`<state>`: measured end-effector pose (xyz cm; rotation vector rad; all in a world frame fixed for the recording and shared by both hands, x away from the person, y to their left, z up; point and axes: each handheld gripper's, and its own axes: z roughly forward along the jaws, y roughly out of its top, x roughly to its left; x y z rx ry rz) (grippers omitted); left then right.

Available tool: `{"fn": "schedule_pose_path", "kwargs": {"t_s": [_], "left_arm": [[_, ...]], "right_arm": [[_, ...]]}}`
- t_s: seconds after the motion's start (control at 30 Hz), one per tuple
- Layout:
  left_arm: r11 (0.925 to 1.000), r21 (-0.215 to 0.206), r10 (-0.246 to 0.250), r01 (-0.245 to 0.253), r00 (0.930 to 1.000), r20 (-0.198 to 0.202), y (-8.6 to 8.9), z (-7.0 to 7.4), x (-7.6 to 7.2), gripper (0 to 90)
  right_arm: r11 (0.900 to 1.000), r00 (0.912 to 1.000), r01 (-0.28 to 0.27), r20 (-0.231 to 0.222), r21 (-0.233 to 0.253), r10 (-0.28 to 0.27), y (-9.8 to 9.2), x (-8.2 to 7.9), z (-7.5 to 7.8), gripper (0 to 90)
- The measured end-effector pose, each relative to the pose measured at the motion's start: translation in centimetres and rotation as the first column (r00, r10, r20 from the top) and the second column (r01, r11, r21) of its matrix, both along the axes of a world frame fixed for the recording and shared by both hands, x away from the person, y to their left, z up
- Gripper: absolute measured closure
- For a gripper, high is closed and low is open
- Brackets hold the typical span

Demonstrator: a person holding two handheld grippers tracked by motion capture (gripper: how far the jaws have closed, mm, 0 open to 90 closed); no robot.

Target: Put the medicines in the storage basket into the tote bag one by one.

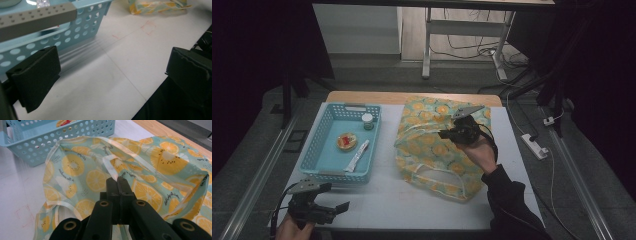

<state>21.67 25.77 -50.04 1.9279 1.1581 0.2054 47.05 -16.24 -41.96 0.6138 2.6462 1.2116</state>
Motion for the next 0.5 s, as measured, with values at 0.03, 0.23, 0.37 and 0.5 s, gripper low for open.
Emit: {"fn": "schedule_pose_path", "kwargs": {"t_s": [0.03, 0.23, 0.37, 0.5], "left_arm": [[1.0, 0.006, 0.001, -0.001, 1.0, 0.002, 0.0, 0.1, 0.0, 0.0], [0.9998, 0.021, -0.002, 0.001, 0.9995, 0.03, -0.1, 0.9, 0.1, 0.0], [0.9999, 0.0, -0.017, 0.017, 0.999, 0.041, -0.2, 1.2, 0.3, 0.0], [0.9999, 0.006, -0.011, 0.011, 0.9991, 0.042, -0.1, 1.6, 0.6, 0.0]], "right_arm": [[1.0, 1.0, -0.002, 0.002, -0.002, 0.002, 0.0, 0.0, 0.0, 90.0], [1.0, 1.0, -0.006, 0.006, -0.004, 0.006, 0.1, -0.1, 0.0, 90.0], [1.0, 1.0, -0.008, 0.005, -0.008, 0.008, 0.2, -0.1, -0.1, 90.0], [1.0, 0.9999, -0.012, 0.004, -0.013, 0.012, 0.2, -0.1, -0.2, 90.0]]}}
